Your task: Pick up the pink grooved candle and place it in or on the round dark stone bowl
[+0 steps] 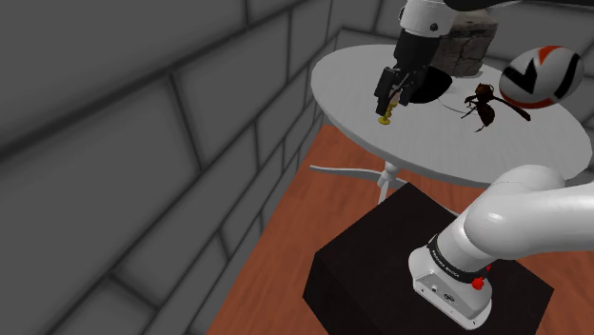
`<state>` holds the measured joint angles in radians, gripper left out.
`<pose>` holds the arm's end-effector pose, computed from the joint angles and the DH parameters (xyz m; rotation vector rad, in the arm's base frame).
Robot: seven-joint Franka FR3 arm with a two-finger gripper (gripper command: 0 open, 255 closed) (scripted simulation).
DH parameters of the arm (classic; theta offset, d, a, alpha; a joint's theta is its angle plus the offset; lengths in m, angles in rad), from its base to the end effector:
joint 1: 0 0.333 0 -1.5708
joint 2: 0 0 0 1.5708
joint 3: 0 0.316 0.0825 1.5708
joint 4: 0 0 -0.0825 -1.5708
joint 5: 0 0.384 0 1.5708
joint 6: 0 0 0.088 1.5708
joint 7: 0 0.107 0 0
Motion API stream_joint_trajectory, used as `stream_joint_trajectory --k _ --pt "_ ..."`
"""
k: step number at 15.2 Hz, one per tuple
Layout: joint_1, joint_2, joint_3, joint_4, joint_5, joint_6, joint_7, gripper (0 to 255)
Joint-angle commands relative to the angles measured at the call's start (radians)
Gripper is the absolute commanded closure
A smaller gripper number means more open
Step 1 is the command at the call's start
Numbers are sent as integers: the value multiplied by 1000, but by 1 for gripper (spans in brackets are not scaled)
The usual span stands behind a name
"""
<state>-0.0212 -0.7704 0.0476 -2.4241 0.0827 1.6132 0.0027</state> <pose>0.3122 0.0200 0.5569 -3.0918 -0.0068 0.0639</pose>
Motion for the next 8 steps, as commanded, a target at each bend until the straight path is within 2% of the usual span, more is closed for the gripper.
stream_joint_trajectory --k 1,8 --pt "0 0 0 0 0 0 0 0" --pt "-54 154 -114 63 -90 103 -142 0"
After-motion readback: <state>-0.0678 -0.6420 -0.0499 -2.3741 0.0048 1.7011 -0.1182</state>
